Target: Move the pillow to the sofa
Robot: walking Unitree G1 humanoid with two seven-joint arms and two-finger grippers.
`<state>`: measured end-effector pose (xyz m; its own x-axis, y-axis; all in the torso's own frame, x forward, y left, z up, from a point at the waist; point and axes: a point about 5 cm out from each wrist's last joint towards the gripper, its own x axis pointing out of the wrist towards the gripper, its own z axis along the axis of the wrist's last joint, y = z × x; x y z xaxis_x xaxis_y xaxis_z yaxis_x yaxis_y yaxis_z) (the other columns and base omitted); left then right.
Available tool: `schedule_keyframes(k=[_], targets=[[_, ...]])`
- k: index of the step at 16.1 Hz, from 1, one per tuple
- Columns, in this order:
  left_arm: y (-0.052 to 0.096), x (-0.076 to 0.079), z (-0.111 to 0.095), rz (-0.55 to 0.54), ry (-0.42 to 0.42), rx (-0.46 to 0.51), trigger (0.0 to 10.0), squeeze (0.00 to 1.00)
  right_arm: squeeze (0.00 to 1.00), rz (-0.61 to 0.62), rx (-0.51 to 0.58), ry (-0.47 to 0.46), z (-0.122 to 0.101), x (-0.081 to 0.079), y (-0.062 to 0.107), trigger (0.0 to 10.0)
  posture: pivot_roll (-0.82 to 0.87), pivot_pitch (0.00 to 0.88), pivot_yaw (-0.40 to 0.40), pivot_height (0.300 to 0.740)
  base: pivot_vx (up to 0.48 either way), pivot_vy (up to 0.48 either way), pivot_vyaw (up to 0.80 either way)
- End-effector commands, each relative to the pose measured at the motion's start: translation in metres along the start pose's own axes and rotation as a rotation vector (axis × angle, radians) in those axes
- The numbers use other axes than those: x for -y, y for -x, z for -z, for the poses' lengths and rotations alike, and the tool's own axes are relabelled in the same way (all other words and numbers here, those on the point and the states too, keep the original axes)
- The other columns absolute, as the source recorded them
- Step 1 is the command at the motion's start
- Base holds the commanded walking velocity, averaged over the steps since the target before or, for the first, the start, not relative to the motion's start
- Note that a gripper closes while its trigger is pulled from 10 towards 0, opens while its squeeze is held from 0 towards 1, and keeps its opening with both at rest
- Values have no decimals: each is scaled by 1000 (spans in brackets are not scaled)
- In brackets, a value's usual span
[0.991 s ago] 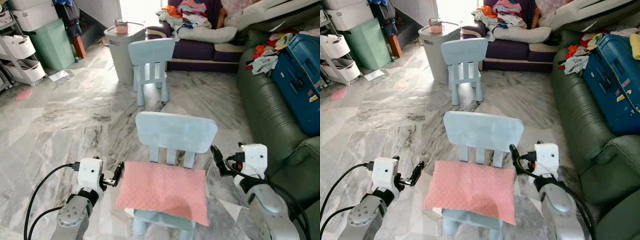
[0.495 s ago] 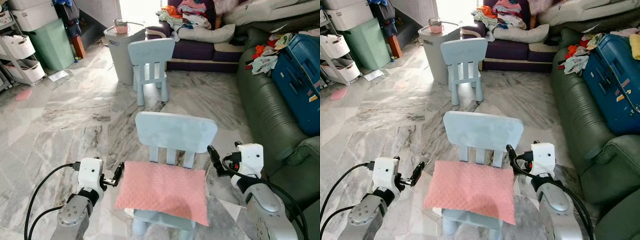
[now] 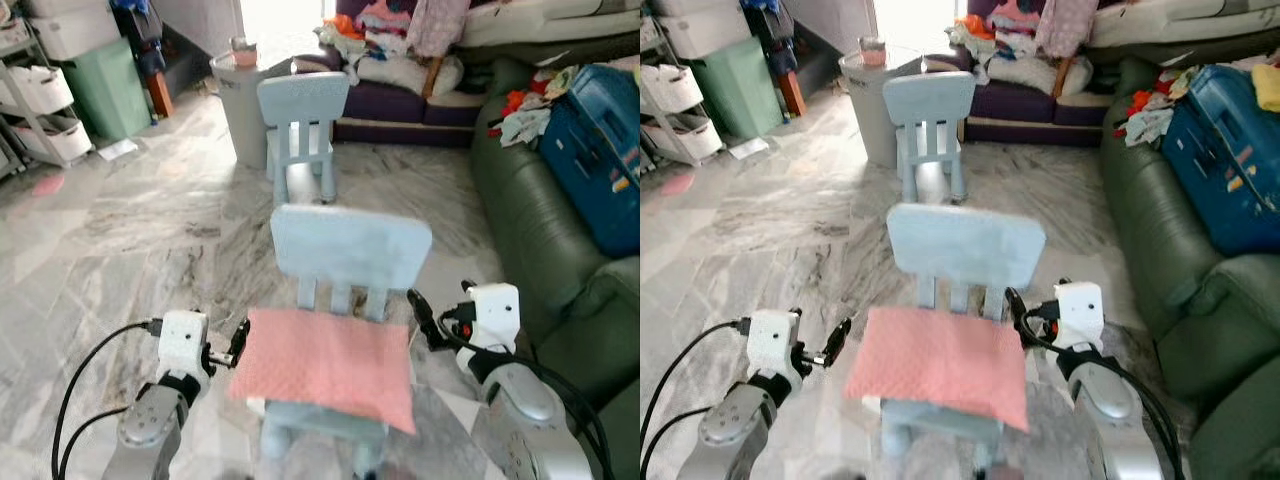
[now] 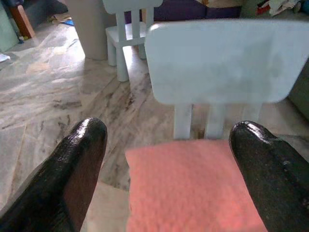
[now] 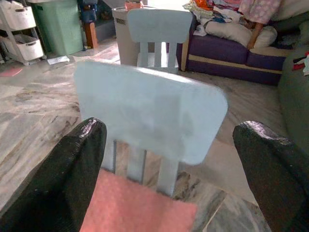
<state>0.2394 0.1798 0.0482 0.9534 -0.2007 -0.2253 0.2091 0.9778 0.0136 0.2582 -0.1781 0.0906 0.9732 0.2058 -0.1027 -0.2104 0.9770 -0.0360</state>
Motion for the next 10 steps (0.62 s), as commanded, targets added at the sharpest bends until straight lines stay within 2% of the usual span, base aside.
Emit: schedule_keyframes(k=[1, 10], targets=[[1, 2, 2, 4, -2, -12, 10000, 0, 0, -6, 4, 4, -2, -1, -1, 10000, -104, 0, 7, 606, 0, 0, 0], [0, 0, 3, -9, -12, -19, 10000, 0, 0, -12, -4, -6, 3, -7, -13, 10000, -92, 0, 4, 535, 0, 0, 0]])
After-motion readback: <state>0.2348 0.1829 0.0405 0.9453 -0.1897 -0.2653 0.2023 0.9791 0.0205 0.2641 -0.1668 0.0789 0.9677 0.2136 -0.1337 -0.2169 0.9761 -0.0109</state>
